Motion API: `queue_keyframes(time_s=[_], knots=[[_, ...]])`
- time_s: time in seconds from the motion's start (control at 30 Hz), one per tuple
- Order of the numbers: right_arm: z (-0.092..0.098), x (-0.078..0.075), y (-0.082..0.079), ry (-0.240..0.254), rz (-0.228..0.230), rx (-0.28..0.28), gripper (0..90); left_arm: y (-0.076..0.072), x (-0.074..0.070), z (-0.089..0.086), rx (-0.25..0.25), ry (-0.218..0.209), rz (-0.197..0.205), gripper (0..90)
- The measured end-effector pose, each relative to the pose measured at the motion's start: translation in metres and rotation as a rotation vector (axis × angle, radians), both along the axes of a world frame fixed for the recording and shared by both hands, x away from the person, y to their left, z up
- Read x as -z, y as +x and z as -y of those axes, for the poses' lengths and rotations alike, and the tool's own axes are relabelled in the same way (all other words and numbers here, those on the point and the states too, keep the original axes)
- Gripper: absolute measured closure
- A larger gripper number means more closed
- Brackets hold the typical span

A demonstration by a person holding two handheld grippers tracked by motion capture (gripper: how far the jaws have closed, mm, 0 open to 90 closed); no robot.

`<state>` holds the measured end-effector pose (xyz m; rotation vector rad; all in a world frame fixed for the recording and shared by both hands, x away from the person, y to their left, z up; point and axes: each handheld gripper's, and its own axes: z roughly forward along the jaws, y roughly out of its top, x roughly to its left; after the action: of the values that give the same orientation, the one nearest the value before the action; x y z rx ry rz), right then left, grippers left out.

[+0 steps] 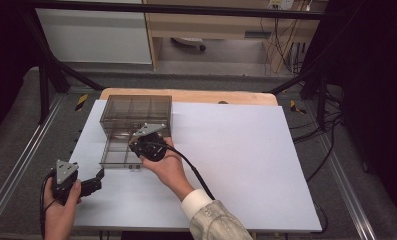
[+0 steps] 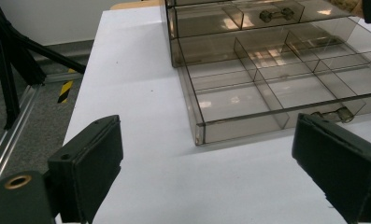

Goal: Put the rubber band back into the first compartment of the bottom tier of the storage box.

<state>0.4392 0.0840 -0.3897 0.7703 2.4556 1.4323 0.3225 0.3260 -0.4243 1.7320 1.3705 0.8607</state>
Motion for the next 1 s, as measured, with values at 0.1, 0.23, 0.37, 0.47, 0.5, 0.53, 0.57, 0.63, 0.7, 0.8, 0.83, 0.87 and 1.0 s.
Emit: queue_keyframes(time_s=[0.1, 0.23, 0.37, 0.47, 0.5, 0.53, 0.57, 0.63, 0.7, 0.8, 0.83, 0.87, 1.0], knots=[[-0.003, -0.001, 0.001, 0.001, 0.003, -0.001, 84.1, 0.001, 0.001, 0.0, -0.001, -0.001, -0.009, 8.6], [-0.006, 0.001, 0.003, 0.002, -0.008, 0.001, 84.1, 0.001, 0.001, 0.0, 0.003, 0.0, -0.007, 8.6], [-0.01, 0.002, 0.004, 0.003, -0.011, -0.003, 84.1, 0.001, 0.001, 0.0, 0.003, -0.002, -0.008, 8.6], [-0.014, 0.002, 0.004, 0.001, -0.012, -0.005, 84.1, 0.001, 0.001, -0.001, 0.002, -0.003, -0.007, 8.6], [-0.015, 0.002, 0.004, 0.003, -0.014, -0.007, 84.1, 0.001, 0.001, -0.001, 0.001, -0.003, -0.008, 8.6], [-0.016, 0.002, 0.004, 0.002, -0.014, -0.008, 84.1, 0.001, 0.001, -0.001, 0.001, -0.003, -0.01, 8.6], [-0.017, 0.002, 0.004, 0.003, -0.016, -0.007, 84.1, 0.001, 0.001, -0.002, 0.0, -0.003, -0.01, 8.7], [-0.019, 0.002, 0.004, 0.004, -0.013, -0.009, 84.1, 0.001, 0.001, -0.001, 0.001, -0.003, -0.009, 8.7], [-0.021, 0.002, 0.004, 0.004, -0.014, -0.013, 84.1, 0.001, 0.001, -0.001, 0.004, -0.002, -0.01, 8.7], [-0.023, 0.002, 0.003, 0.0, -0.015, -0.019, 84.1, 0.001, 0.001, 0.0, 0.006, -0.003, -0.01, 8.7], [-0.024, 0.002, 0.003, 0.001, -0.013, -0.02, 84.2, 0.001, 0.001, 0.0, 0.006, -0.002, -0.011, 8.7], [-0.024, 0.002, 0.003, 0.002, -0.015, -0.019, 84.1, 0.001, 0.002, 0.0, 0.005, -0.002, -0.01, 8.7], [-0.026, 0.003, 0.004, 0.0, -0.018, -0.02, 84.1, 0.001, 0.002, 0.0, 0.005, -0.001, -0.012, 8.7]])
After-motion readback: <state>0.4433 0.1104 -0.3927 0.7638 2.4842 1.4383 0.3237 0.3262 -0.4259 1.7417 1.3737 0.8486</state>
